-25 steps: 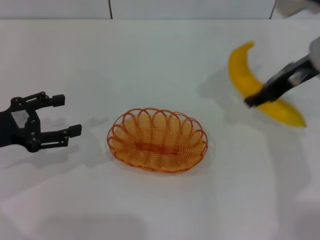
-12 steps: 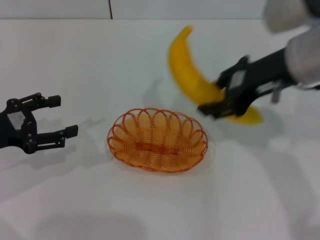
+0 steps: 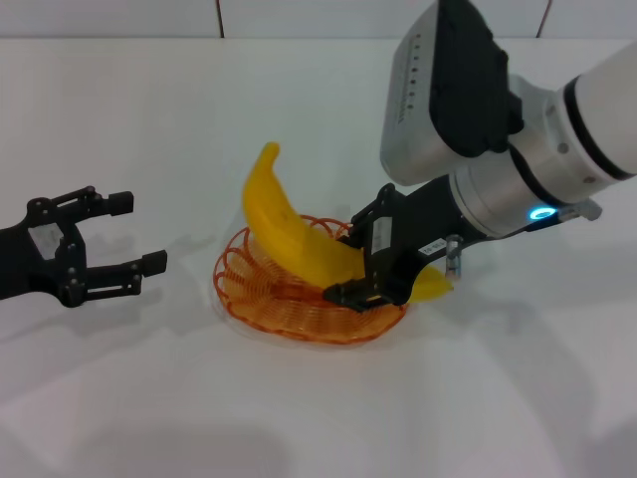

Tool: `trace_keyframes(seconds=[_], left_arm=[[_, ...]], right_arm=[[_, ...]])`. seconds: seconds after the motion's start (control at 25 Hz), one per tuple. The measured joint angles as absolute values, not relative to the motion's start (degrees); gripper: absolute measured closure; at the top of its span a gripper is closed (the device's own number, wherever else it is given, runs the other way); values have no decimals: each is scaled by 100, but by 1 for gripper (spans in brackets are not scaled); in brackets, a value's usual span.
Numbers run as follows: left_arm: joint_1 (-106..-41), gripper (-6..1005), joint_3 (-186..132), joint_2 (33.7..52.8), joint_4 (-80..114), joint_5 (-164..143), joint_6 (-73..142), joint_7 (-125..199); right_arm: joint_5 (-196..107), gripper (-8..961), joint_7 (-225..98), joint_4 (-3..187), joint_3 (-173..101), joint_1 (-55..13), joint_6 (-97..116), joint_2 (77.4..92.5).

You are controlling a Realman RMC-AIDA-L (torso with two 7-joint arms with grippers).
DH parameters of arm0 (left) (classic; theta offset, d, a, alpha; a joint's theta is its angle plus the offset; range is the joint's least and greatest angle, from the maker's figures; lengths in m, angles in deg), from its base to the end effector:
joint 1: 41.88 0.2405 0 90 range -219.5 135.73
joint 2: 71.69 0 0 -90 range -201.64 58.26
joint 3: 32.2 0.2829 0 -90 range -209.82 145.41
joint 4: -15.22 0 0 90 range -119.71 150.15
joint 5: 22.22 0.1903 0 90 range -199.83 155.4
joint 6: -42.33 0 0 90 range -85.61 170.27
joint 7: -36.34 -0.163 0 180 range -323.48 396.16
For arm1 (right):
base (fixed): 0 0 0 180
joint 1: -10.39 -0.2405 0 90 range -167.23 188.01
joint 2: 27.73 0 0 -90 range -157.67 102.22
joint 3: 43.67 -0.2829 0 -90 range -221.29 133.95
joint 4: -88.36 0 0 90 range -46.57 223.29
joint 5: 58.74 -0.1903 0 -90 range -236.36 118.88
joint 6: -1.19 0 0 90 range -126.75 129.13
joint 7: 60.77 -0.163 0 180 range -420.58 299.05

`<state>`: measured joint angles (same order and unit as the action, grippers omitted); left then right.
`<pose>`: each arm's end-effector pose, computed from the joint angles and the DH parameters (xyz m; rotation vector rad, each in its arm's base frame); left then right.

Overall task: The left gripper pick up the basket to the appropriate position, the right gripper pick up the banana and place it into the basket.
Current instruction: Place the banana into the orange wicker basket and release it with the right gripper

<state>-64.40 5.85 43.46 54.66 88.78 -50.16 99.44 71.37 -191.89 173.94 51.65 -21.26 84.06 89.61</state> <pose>-0.3084 0.3051 0.0104 -2.6386 -0.3314 -0.6125 0.1498 0.3150 -0.0706 -2.9823 0.2448 -0.2706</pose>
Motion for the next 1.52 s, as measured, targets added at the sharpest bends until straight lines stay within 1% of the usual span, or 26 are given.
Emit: trace_keyframes(seconds=[0.44,0.72,0.88,1.32,1.52], left_arm=[[-6412,123,641,4324,5459,8948,-5055,9939],[-6347,122,644,4220,5456,9005,-5322,9855],[-6318,122,608,4201,5451,8989,-5348,9855],[-6354,122,653,4222,5451,9011,-5353,9856],[-6357,122,657,4224,5451,9011,-5348,9856]], right_arm=[[6567,454,-18802,16889,5150,-2383,8185,8960],[6542,454,-18660,16757,5107,-2400,8146,8961],[6382,454,-18487,16521,5086,-2453,8071,8959],[6247,454,-18399,15372,4966,-3046,7906,8939],[6245,340,-18407,15246,4903,-3119,7907,8932]])
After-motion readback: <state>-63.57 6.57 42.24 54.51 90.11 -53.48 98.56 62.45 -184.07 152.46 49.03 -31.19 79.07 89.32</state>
